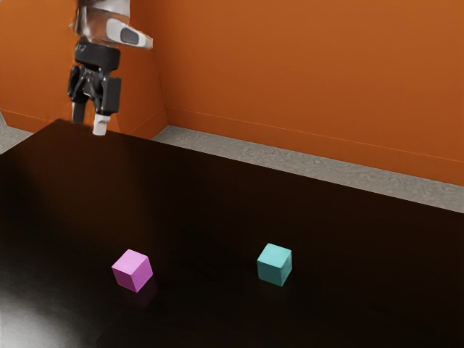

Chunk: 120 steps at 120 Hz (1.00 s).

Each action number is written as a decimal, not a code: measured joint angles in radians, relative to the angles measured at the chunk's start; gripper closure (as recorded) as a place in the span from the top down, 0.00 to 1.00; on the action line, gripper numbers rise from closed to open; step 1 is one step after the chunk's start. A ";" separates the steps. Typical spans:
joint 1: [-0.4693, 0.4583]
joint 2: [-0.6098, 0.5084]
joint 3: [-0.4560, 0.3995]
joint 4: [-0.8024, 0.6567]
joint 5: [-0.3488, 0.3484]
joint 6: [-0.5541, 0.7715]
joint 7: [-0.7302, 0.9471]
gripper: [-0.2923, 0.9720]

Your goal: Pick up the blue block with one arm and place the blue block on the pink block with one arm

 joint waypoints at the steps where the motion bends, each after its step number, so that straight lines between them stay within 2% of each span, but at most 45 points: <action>1: 0.000 0.000 -0.001 -0.002 0.001 0.015 0.008 0.77; 19: 0.009 0.002 -0.004 -0.011 0.009 0.200 0.131 0.77; 42: 0.009 0.005 -0.003 -0.011 0.014 0.303 0.253 0.77; 54: 0.019 -0.109 -0.013 0.075 0.025 0.324 0.307 0.77; 63: 0.042 -0.138 -0.073 0.048 0.011 0.333 0.329 0.77; 74: 0.019 -0.093 -0.129 0.007 0.003 0.341 0.343 0.77; 78: 0.095 -0.123 -0.211 -0.054 -0.016 0.347 0.347 0.77; 82: 0.290 -0.219 -0.365 -0.157 -0.061 0.363 0.355 0.77; 86: 0.564 -0.364 -0.556 -0.257 -0.136 0.382 0.370 0.77; 91: 0.820 -0.546 -0.762 -0.322 -0.251 0.404 0.395 0.77; 94: 0.950 -0.676 -0.881 -0.338 -0.337 0.414 0.410 0.77; 97: 1.045 -0.797 -0.960 -0.342 -0.423 0.424 0.425 0.77; 101: 1.133 -0.899 -1.027 -0.349 -0.539 0.435 0.448 0.77; 106: 1.189 -0.977 -1.074 -0.355 -0.656 0.447 0.480 0.77; 112: 1.176 -1.017 -1.091 -0.382 -0.752 0.455 0.515 0.77; 120: 1.166 -1.037 -1.118 -0.411 -0.839 0.463 0.555 0.77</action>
